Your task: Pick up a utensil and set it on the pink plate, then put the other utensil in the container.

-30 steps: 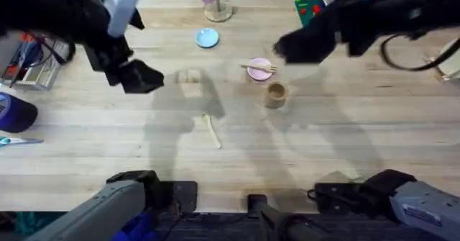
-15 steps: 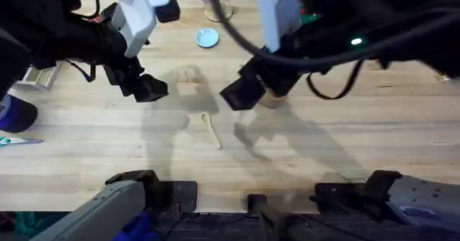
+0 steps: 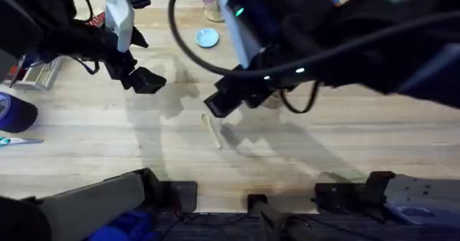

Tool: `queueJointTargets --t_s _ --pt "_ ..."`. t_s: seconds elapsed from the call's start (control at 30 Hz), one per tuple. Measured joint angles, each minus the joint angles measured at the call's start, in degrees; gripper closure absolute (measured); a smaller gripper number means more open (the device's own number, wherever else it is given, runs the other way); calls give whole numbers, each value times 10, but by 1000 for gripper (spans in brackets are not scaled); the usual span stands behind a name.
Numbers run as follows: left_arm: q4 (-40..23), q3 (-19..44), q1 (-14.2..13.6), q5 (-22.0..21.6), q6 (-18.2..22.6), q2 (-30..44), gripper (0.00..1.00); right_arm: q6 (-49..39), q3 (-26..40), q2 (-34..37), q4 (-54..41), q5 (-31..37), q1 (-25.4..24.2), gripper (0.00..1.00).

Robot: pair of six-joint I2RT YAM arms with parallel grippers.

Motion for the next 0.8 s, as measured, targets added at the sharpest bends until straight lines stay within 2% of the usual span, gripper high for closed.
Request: queueJointTargets --t_s 0.2,0.37,0.53,0.8 --pt "0 0 0 8 4 3 8 64 0 58 23 23 38 5" --pt "3 0 0 12 6 3 8 84 0 83 30 41 83 5" --pt "34 0 0 12 7 3 7 94 0 112 44 45 118 5" --pt "60 0 0 12 11 3 7 101 0 123 48 39 129 5"
